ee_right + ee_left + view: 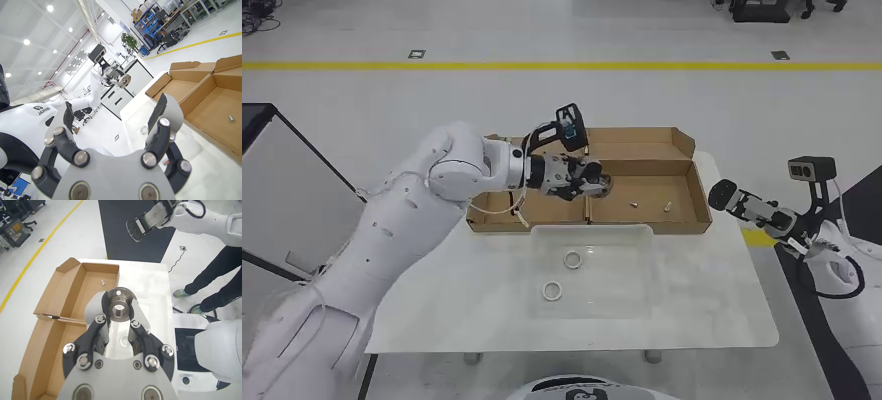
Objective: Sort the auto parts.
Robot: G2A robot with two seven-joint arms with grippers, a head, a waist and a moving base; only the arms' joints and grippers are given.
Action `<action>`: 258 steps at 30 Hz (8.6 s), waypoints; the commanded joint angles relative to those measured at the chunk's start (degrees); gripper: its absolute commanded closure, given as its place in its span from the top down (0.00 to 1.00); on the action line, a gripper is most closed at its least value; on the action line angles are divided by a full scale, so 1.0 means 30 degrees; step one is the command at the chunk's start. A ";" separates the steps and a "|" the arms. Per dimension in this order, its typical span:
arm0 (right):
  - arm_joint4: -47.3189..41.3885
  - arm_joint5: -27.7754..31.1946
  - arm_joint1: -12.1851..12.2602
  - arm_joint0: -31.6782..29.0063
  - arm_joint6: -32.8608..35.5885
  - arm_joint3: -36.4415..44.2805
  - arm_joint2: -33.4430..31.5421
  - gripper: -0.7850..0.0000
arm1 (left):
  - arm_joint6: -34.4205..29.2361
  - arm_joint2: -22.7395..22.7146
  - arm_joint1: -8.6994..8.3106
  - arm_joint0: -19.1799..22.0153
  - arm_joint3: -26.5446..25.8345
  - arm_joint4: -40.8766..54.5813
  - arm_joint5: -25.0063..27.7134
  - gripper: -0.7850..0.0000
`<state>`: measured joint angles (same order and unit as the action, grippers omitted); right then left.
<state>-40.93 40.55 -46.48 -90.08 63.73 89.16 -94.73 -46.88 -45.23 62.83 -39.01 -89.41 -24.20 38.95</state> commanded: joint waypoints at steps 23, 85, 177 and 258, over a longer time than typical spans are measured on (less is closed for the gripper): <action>0.0000 0.0001 0.0000 0.0000 0.0000 0.0000 0.0000 1.00 | 0.0843 0.0398 0.0229 0.0331 0.0255 -0.0193 0.0277 0.00; 0.0000 0.0001 0.0000 0.0000 0.0000 0.0000 0.0000 1.00 | -0.1676 0.8912 0.7123 0.4741 1.4673 -0.5531 -0.8288 0.00; 0.0000 0.0001 0.0000 0.0000 0.0000 0.0000 0.0000 1.00 | -1.2075 0.2639 0.0494 -0.1374 -0.5099 -0.5043 -0.5926 0.85; 0.0000 0.0001 0.0000 0.0000 0.0000 0.0000 0.0000 1.00 | -0.7968 1.0064 0.5259 0.0993 0.5073 -0.9988 -0.2499 0.41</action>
<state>-40.93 40.55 -46.48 -90.08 63.73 89.16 -94.73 -70.87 -15.04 78.55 -35.92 -74.30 -54.03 31.43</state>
